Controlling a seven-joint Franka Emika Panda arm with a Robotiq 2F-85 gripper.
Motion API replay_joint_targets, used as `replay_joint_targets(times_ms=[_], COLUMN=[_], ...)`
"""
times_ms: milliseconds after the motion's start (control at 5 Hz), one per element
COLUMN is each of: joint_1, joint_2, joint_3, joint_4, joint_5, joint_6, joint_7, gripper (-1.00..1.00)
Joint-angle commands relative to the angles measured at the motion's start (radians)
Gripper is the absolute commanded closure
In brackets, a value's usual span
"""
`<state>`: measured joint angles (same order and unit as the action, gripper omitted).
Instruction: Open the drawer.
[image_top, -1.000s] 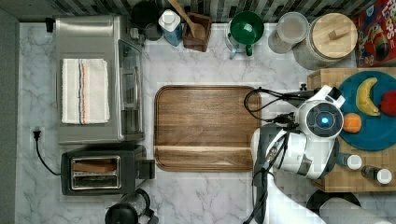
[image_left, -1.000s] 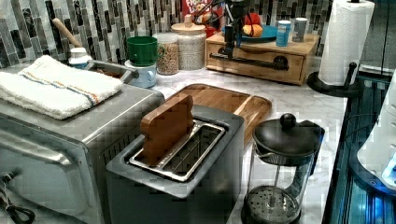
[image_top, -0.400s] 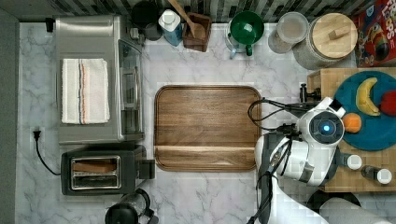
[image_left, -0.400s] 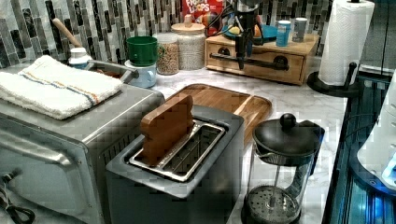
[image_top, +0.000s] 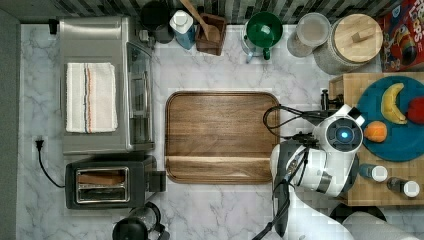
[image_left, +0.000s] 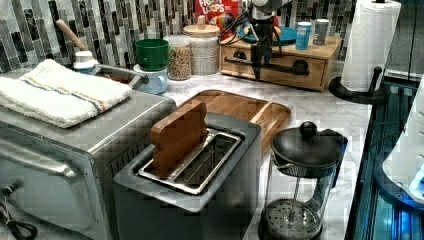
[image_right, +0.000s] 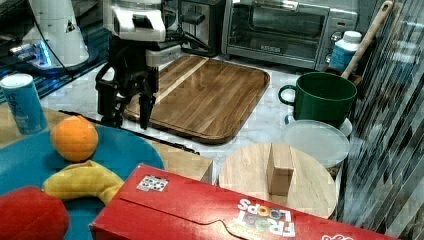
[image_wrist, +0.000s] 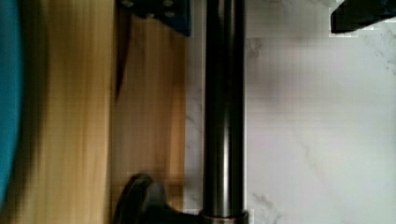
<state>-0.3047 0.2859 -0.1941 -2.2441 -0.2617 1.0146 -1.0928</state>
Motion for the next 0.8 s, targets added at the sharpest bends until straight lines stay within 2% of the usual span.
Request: replay_joint_targets(times_ms=[200, 600, 800], joint_1=[0.043, 0.110, 0.142], joint_2=[-0.049, -0.013, -0.002], joint_3=[0.042, 0.083, 0.116], joint_4=[0.017, -0.008, -0.007], joint_5=[0.066, 0.051, 0.059], joint_6=[-0.080, 0.033, 0.032], joint_7=[0.077, 0.194, 0.242], gripper=[-1.00, -1.00, -1.00])
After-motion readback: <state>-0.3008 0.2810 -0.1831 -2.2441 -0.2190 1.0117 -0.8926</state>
